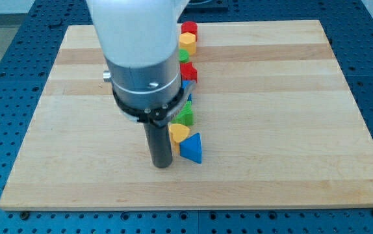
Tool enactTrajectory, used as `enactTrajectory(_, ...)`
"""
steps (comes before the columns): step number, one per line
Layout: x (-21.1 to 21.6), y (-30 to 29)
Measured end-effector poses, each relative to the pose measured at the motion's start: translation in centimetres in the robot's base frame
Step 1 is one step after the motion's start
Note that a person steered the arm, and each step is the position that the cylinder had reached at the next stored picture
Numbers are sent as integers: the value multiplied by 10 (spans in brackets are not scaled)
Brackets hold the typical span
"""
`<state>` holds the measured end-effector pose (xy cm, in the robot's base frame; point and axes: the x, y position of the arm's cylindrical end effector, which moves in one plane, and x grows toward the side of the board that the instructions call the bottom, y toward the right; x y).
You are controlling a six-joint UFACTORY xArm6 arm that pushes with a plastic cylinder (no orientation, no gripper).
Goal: Slide the blue triangle down and left a bit
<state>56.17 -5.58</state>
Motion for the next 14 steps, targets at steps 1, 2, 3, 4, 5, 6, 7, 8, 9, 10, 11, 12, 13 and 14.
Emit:
enactTrajectory(1, 24, 0)
enactTrajectory(2, 36, 1)
enactTrajectory(3, 36, 1)
enactTrajectory(4, 38, 17)
enactTrajectory(5, 37, 52)
enactTrajectory(6, 29, 89)
enactTrajectory(7, 12, 114)
enactTrajectory(8, -5, 117)
enactTrajectory(9, -18, 117)
enactTrajectory(10, -33, 117)
enactTrajectory(11, -47, 118)
enactTrajectory(12, -62, 116)
enactTrajectory(13, -63, 105)
enactTrajectory(14, -53, 94)
